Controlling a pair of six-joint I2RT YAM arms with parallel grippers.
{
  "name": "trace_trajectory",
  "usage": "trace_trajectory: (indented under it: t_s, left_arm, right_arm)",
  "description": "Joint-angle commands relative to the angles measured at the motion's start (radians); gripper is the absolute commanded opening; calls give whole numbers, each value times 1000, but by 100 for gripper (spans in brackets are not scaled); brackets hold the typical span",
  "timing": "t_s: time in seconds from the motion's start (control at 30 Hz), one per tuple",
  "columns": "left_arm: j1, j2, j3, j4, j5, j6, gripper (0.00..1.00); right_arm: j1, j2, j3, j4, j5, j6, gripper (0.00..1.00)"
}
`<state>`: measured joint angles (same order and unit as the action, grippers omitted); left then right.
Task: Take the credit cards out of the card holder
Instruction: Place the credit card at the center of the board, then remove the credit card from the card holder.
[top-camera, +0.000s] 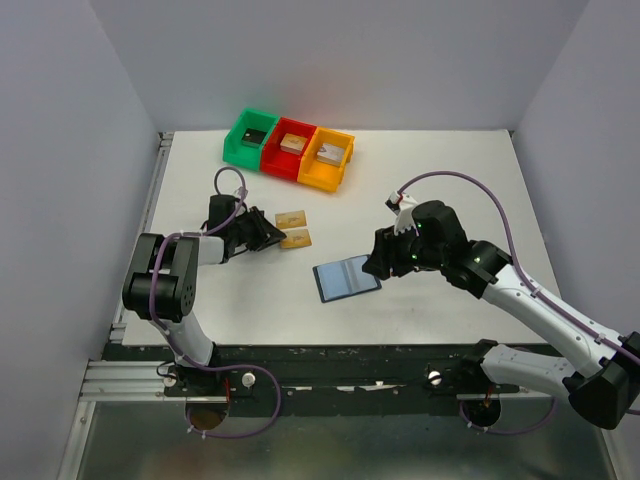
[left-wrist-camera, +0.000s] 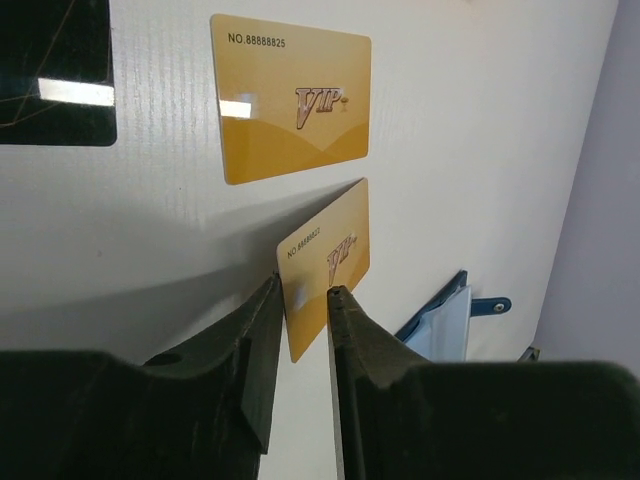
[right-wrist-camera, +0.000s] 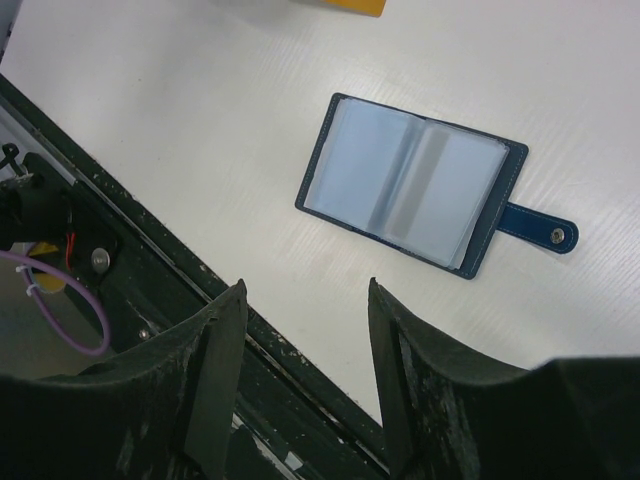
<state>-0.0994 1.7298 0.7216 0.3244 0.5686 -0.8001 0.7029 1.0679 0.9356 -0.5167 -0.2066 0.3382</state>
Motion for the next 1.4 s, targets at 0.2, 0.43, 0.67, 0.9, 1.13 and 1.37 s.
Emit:
trace_trajectory:
  t_s: [0.2,0.43,0.67,0.9,1.13,1.37]
  left_arm:
    - [27,-75,36,-102,-69,62,52]
    - [32,-192,39,-194,-173,107,56]
    - [-127,-445,-5,-358,-432,187,61]
    - [-316,-625,-65,-481,-710,81,99]
    - [-316,-762,-136,-455,-696,-22,99]
    - [-315,-797,-128,-561,-737,-93,99]
  right_arm:
    - [0,-11,-27,6,29,-15,60]
    - [-12,26,-35,-37,252,45,63]
    - [-163,128,-116,27,126,116,68]
    - [-238,230,-195,174,44,174,69]
    - [-246,329,-178,233,55,194,69]
    - [-273,432,-153,251,59,203,66]
